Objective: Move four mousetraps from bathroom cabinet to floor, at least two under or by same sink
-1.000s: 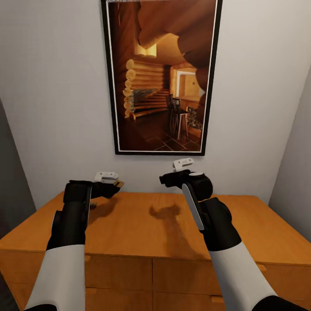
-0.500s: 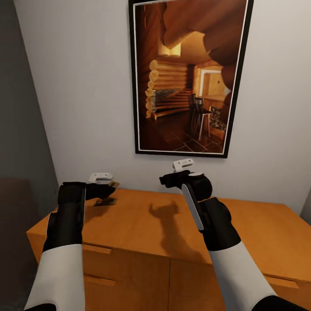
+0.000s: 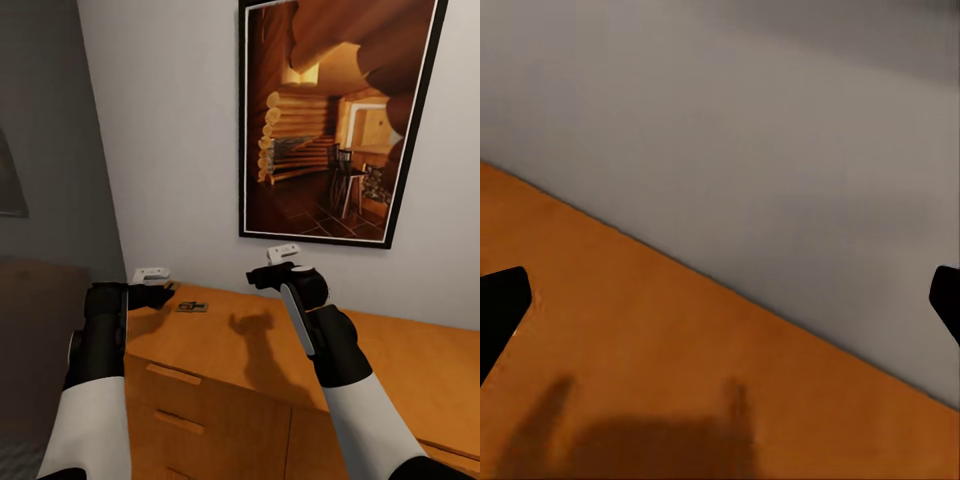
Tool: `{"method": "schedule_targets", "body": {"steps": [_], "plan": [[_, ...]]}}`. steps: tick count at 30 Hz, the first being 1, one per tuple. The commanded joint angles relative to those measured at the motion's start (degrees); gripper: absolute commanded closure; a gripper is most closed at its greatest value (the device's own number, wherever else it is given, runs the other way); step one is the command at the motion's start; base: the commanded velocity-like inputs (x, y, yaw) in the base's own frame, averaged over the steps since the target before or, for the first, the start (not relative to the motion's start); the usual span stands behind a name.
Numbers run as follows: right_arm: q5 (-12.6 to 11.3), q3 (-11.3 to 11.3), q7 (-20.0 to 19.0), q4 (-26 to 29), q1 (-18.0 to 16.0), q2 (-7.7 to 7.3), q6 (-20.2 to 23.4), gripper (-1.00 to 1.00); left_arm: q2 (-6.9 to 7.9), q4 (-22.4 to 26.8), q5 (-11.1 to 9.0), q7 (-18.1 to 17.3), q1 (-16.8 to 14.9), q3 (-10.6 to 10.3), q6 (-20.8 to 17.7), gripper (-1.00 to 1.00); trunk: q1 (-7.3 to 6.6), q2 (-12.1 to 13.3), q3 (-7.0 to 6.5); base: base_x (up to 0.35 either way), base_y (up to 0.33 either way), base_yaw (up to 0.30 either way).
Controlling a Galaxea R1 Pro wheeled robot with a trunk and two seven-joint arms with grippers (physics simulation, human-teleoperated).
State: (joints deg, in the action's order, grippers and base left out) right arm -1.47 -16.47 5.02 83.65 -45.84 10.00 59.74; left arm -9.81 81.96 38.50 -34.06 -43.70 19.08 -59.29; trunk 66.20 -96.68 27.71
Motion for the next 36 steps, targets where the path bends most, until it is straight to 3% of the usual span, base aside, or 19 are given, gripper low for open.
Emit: {"method": "schedule_targets", "body": {"steps": [1, 7, 12, 19, 26, 36], "plan": [[-0.3, 0.0, 0.3, 0.3, -0.1, 0.00, 0.3, -1.00, -0.07, 0.0, 0.6, -0.6, -0.1, 0.5, -0.1, 1.00, 0.00, 0.0, 0.07, 0.000, 0.000, 0.223], [-0.6, 0.3, 0.1, 2.7, 0.0, 0.00, 0.3, -1.00, -0.19, -0.1, 0.4, -0.7, -0.1, 3.0, -0.1, 1.00, 0.00, 0.0, 0.07, 0.000, 0.000, 0.097], [-0.3, 0.2, 0.3, 3.1, 0.0, 0.00, 0.3, -1.00, -0.19, -0.4, 0.2, -0.7, -0.1, 3.5, -0.1, 1.00, 0.00, 0.0, 0.07, 0.000, 0.000, 0.020], [0.1, 0.0, 0.6, 3.2, 0.0, 0.00, 0.3, -1.00, -0.19, -0.3, -0.2, -0.6, -0.1, 3.5, 0.0, 1.00, 0.00, 0.0, 0.07, 0.000, 0.000, 0.004], [0.1, -2.0, 0.6, 3.5, 0.0, 0.00, 0.3, -1.00, -0.19, -0.4, -0.5, -0.8, -0.1, 3.4, 0.0, 1.00, 0.00, 0.0, 0.07, 0.000, 0.000, 0.000], [0.1, -2.8, 0.5, 3.5, 0.0, 0.00, 0.3, -1.00, -0.19, -0.6, -2.2, -0.7, -0.1, 3.3, 0.0, 1.00, 0.00, 0.0, 0.07, 0.000, 0.000, 0.000]]}}
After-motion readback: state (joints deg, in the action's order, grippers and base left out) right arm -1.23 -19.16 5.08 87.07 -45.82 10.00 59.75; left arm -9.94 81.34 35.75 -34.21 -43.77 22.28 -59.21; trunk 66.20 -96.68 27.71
